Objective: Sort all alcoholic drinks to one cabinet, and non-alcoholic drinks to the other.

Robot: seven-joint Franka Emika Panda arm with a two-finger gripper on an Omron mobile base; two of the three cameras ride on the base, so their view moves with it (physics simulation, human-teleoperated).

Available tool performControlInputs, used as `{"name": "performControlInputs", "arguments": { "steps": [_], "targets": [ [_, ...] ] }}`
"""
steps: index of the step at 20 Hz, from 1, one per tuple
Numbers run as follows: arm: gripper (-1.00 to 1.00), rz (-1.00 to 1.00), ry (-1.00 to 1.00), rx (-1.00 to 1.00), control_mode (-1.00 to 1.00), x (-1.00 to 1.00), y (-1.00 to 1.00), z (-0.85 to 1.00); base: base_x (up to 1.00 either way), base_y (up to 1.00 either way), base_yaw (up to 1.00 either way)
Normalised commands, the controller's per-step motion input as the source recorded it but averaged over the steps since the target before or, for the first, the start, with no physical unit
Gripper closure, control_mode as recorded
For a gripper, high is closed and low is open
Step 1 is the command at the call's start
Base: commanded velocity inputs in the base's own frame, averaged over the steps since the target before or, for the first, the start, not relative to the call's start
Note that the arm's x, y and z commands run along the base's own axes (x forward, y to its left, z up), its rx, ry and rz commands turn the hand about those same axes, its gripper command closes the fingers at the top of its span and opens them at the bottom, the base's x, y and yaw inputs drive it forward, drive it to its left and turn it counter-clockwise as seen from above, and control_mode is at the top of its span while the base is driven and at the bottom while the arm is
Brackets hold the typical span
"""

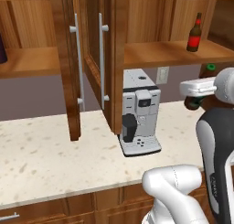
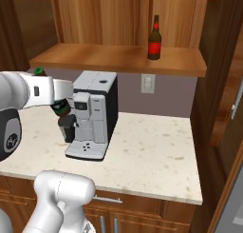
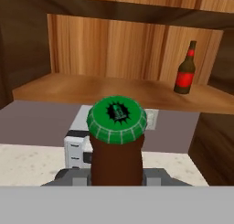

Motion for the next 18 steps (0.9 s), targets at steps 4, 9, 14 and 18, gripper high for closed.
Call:
{"name": "performControlInputs", "arguments": {
  "steps": [4, 9, 14, 18],
  "targets": [
    [1.0, 0.0, -0.07, 0.0, -1.0, 0.04, -0.02, 0.1, 0.0, 0.0, 0.0],
    [1.0, 0.0, -0.12, 0.0, -1.0, 0.01, -0.01, 0.12, 0.0, 0.0, 0.0],
    [1.0, 0.0, -0.09, 0.0, -1.0, 0.05, 0.0, 0.15, 0.0, 0.0, 0.0],
    [1.0, 0.0, -0.05, 0.0, -1.0, 0.18, 0.0, 0.17, 0.0, 0.0, 0.0]
  ]
}}
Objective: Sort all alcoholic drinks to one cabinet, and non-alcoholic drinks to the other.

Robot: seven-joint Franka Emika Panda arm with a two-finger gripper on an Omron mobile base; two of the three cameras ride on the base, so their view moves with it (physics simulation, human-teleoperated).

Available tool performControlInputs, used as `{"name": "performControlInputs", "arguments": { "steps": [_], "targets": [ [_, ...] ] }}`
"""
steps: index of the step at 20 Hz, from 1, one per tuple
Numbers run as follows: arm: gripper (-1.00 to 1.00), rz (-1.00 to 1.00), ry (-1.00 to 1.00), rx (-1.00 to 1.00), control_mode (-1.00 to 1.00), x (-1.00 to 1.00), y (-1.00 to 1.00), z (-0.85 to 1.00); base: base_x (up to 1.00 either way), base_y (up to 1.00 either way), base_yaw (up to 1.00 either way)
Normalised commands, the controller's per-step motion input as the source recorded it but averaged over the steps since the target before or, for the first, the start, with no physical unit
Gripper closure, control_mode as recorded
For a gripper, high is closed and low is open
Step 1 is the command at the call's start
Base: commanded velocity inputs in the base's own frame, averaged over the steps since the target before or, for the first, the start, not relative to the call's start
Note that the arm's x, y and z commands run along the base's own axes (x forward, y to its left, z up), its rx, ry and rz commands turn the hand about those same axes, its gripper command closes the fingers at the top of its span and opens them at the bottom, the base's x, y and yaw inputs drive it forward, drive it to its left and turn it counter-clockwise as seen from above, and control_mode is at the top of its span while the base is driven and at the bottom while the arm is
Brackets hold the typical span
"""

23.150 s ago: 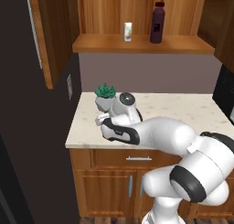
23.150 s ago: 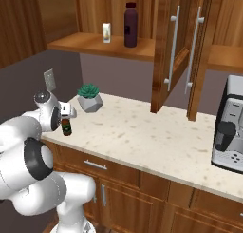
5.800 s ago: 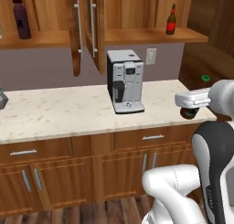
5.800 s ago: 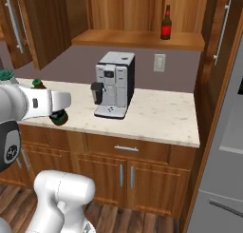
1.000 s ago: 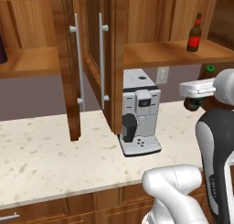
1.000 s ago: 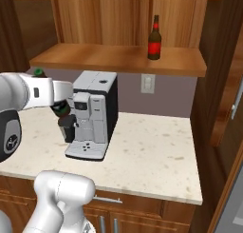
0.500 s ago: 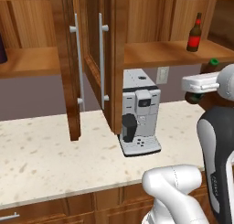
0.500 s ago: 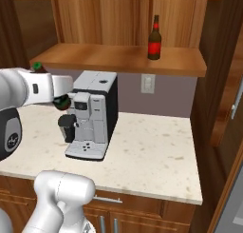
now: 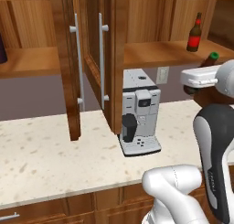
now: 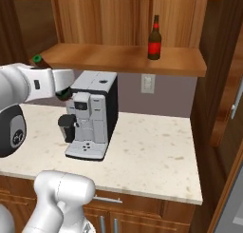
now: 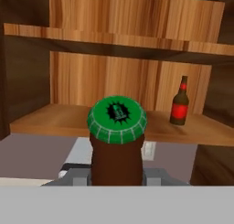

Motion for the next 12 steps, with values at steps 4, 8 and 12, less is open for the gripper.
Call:
{"name": "performControlInputs", "arguments": {
  "steps": [4, 8, 12],
  "targets": [
    [1.0, 0.0, -0.03, 0.0, -1.0, 0.26, 0.0, 0.17, 0.0, 0.0, 0.0],
    [1.0, 0.0, 0.0, 0.0, -1.0, 0.29, 0.0, 0.19, 0.0, 0.0, 0.0],
    [1.0, -0.01, 0.0, 0.0, -1.0, 0.35, 0.0, 0.15, 0.0, 0.0, 0.0]
  ]
}}
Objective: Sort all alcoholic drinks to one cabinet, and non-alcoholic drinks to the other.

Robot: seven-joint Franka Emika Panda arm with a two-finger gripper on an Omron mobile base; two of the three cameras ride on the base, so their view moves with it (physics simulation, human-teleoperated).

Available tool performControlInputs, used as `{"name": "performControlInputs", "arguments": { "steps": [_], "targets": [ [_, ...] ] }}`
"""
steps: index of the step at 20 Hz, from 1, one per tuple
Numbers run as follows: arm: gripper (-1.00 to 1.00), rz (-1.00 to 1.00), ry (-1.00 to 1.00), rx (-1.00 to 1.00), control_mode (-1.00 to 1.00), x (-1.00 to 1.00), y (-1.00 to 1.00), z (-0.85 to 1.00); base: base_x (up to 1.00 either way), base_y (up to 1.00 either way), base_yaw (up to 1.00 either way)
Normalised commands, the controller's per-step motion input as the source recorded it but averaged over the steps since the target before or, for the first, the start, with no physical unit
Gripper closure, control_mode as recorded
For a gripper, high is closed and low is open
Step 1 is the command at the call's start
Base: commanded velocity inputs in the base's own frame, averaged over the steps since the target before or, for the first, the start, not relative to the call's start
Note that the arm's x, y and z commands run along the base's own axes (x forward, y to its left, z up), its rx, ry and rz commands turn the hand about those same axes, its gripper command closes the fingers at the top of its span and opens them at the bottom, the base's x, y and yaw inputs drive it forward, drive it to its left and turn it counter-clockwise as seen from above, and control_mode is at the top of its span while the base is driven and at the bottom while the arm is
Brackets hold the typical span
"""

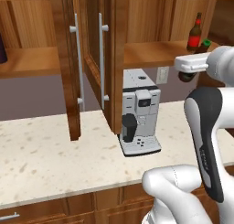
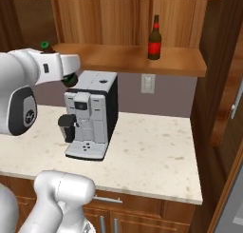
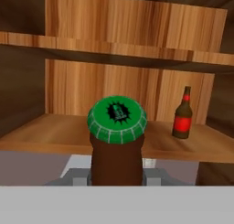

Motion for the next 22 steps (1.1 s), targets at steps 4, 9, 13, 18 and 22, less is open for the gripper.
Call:
{"name": "performControlInputs", "arguments": {
  "steps": [4, 9, 13, 18, 22],
  "targets": [
    [1.0, -0.01, 0.0, 0.0, -1.0, 0.34, -0.01, 0.08, 0.0, 0.0, 0.0],
    [1.0, -0.01, 0.0, 0.0, -1.0, 0.32, -0.03, 0.01, 0.0, 0.0, 0.0],
    [1.0, 0.0, -0.01, 0.0, -1.0, 0.32, -0.02, 0.0, 0.0, 0.0, 0.0],
    [1.0, 0.0, -0.01, 0.0, -1.0, 0.35, 0.0, 0.0, 0.0, 0.0, 0.0],
    [1.0, -0.01, 0.0, 0.0, -1.0, 0.37, 0.0, 0.0, 0.0, 0.0, 0.0]
  ]
}}
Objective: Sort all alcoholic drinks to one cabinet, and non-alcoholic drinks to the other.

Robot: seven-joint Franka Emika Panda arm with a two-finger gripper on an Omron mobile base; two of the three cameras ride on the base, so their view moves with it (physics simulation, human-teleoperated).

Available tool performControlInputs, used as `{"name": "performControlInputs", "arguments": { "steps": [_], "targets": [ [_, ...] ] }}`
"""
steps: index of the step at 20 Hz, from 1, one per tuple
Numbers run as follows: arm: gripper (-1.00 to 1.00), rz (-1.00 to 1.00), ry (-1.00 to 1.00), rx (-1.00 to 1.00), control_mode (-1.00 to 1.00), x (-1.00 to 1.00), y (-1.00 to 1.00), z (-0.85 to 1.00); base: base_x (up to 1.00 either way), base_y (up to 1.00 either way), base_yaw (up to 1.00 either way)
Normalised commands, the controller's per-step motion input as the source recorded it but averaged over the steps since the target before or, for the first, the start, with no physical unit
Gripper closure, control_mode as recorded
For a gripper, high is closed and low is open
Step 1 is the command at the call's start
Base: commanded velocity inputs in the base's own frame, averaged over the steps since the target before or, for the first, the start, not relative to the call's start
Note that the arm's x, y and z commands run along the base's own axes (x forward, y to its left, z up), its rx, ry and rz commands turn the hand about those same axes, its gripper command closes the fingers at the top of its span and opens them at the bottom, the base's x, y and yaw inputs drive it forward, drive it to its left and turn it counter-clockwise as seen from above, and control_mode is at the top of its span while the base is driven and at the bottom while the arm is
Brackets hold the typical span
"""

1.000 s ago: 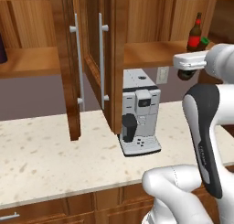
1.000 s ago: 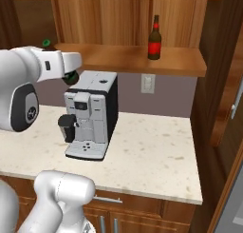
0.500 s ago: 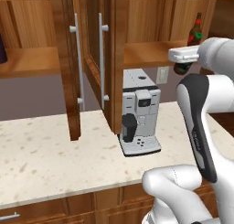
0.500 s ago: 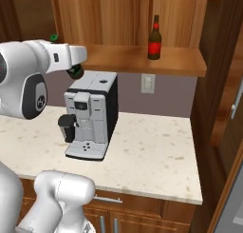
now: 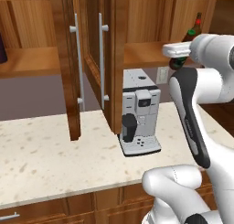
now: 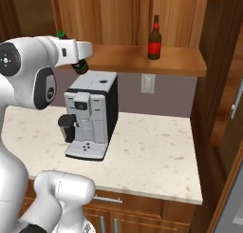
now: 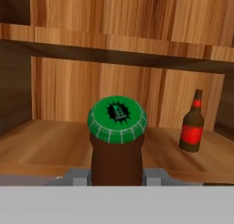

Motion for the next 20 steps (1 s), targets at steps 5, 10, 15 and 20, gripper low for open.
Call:
{"name": "performControlInputs", "arguments": {
  "steps": [5, 10, 15, 20],
  "targets": [
    [1.0, -0.01, 0.0, 0.0, -1.0, 0.36, 0.0, 0.0, 0.0, 0.0, 0.0],
    [1.0, -0.01, 0.0, 0.0, -1.0, 0.37, 0.0, 0.0, 0.0, 0.0, 0.0],
    [1.0, -0.01, 0.0, 0.0, -1.0, 0.38, 0.0, 0.0, 0.0, 0.0, 0.0],
    [1.0, 0.0, 0.0, 0.0, -1.0, 0.39, 0.0, 0.0, 0.0, 0.0, 0.0]
  ]
}}
